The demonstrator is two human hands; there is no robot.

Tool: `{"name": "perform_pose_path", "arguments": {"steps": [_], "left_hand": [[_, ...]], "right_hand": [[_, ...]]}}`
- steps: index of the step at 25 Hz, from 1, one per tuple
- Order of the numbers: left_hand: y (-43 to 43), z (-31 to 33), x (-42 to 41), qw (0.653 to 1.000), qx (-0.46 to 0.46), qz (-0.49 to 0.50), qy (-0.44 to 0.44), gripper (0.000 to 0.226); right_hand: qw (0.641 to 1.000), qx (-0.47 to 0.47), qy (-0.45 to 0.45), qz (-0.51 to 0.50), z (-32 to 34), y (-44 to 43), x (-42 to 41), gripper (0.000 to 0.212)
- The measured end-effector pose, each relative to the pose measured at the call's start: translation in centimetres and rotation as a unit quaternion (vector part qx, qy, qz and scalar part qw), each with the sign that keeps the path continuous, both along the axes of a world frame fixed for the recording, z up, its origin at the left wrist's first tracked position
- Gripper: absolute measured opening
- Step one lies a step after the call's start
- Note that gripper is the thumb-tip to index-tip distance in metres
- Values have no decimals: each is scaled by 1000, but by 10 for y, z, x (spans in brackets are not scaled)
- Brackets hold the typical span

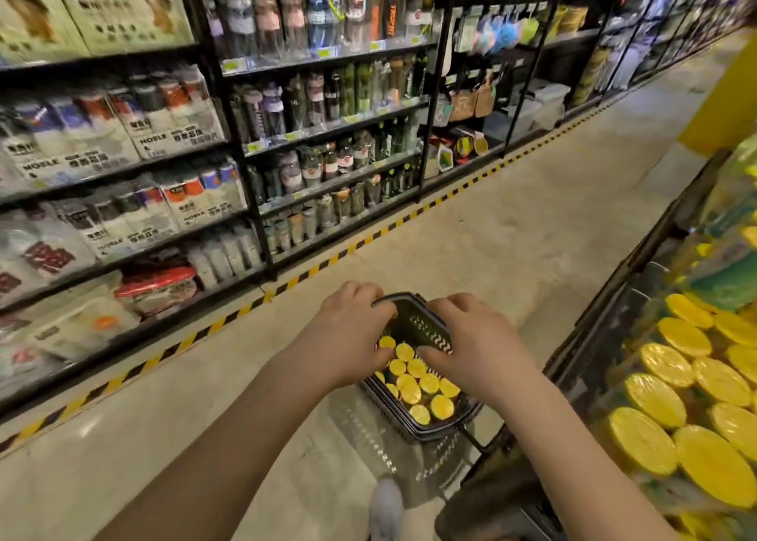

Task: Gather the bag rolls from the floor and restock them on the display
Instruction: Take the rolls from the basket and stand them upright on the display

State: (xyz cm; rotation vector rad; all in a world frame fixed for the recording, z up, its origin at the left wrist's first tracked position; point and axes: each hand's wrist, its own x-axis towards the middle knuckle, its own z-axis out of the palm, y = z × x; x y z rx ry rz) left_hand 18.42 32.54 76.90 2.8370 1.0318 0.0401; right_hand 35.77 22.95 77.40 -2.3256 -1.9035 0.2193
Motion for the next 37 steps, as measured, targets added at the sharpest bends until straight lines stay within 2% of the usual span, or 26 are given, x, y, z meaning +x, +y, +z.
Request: {"name": "perform_pose_path", "arguments": {"steps": [9,17,21,26,29,32,34,37], "left_hand": [[138,-25,129,991,-11,-93,99,56],[215,-65,210,972,-49,-192,125,63],[253,-101,245,945,-88,-272,160,66],[292,-152,275,904,-117,-368,185,70],[302,-199,289,886,-152,-386,206,70],[304,-262,293,882,-192,-371,217,71],[300,-328,296,878,-216,-362,225,72],[288,-441,295,877,-239,-337,245,71]], "right_hand": [[994,-71,31,-83,-43,127,104,64],[973,-123,79,-176,-78,170,168,65],[952,-136,105,-254,-102,180,182,63],[923,-170,93,-332,-137,193,190,60],[900,-183,120,-378,-182,188,197,60],[872,-167,207,-411,-252,177,196,61],[858,-145,263,-417,-321,170,192,64],[847,-122,275,-438,-441,167,180,63]]}}
